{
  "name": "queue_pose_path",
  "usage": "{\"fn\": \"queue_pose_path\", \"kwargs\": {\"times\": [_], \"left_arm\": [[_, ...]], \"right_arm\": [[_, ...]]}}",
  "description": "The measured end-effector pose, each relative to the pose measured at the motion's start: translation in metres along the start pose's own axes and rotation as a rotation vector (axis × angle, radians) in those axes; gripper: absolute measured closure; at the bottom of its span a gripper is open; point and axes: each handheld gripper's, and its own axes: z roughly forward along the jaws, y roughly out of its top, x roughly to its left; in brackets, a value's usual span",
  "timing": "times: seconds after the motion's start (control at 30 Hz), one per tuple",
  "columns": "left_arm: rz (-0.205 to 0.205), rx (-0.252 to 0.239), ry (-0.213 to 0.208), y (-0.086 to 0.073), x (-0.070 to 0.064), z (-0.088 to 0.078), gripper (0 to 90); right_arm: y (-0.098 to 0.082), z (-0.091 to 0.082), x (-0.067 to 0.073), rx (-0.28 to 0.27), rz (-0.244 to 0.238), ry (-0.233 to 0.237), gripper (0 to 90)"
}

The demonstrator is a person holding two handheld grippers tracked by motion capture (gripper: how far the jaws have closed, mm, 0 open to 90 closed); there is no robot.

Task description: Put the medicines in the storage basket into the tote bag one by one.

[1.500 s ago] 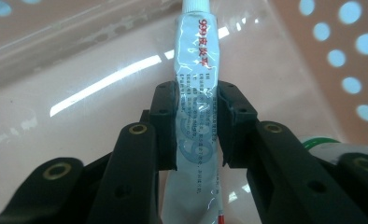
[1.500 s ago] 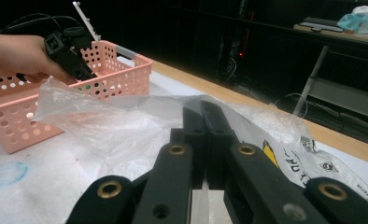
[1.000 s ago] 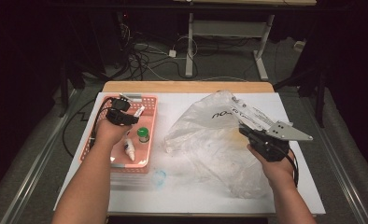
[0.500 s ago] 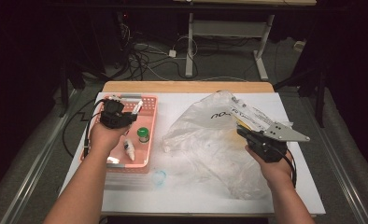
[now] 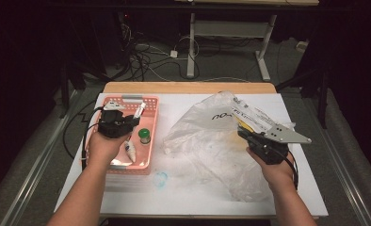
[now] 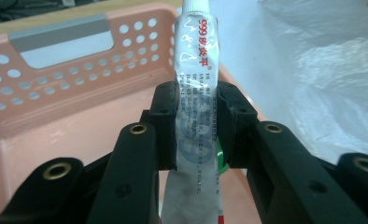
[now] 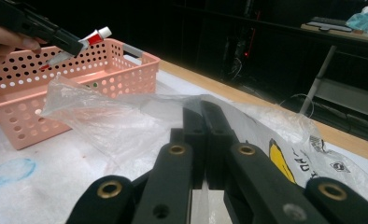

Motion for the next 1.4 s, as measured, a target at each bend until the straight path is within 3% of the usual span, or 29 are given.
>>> {"fn": "queue_pose_path", "kwargs": {"times": [0.3,0.63,0.97,1.4], "left_arm": [[0.007,-0.057,-0.041,-0.010,-0.022,-0.014,69.2],[0.042,-0.113,-0.099,-0.023,-0.053,-0.025,69.1],[0.089,-0.123,-0.127,-0.031,-0.080,-0.030,69.1],[0.138,-0.113,-0.189,-0.041,-0.108,-0.023,69.1]], "right_arm": [[0.000,0.000,0.001,-0.002,-0.006,0.004,90.0],[0.000,0.001,0.002,0.003,-0.006,0.005,90.0],[-0.001,0.001,0.002,0.004,-0.008,0.006,90.0],[-0.001,0.002,0.002,-0.002,-0.007,0.005,90.0]]}}
